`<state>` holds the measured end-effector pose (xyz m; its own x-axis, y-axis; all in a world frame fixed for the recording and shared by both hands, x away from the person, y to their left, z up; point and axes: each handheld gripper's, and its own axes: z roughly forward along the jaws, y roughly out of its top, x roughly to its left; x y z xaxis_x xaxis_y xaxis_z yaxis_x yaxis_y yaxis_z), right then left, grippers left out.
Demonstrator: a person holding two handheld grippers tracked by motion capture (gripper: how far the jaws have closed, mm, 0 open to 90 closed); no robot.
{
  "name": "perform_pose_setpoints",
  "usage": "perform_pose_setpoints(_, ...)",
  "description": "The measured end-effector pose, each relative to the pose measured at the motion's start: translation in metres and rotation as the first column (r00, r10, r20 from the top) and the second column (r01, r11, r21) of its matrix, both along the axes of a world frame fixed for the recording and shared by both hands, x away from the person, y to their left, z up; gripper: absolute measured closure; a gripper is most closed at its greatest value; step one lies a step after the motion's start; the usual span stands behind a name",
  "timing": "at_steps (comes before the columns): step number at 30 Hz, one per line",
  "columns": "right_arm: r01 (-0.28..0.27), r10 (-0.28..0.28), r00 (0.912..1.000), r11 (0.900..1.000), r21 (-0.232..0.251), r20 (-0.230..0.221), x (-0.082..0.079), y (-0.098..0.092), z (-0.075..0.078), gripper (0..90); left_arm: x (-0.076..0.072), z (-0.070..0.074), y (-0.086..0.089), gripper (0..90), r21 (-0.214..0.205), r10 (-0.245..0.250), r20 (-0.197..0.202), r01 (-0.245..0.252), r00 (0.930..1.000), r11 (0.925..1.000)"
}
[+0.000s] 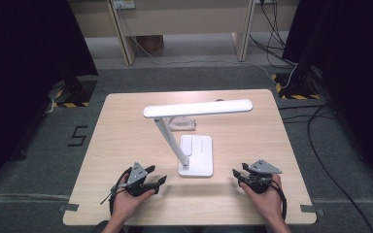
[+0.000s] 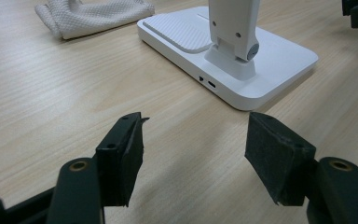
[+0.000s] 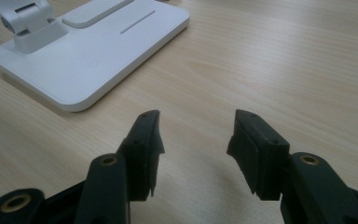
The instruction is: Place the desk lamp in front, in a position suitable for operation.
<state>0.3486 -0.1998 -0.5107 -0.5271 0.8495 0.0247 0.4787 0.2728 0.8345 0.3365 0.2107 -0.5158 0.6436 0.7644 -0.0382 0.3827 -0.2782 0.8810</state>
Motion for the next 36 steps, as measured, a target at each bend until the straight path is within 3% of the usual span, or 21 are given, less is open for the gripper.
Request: perform_pose_setpoints(36, -0.012, 0.012, 0.9999, 0.9998, 0.016, -0.008, -0.0009, 0.0034, -0.0012, 50.5, -0.0001, -0.0006, -0.0004, 39.0, 0.004, 0.012, 0.003, -0.012, 0.9999, 0.9999)
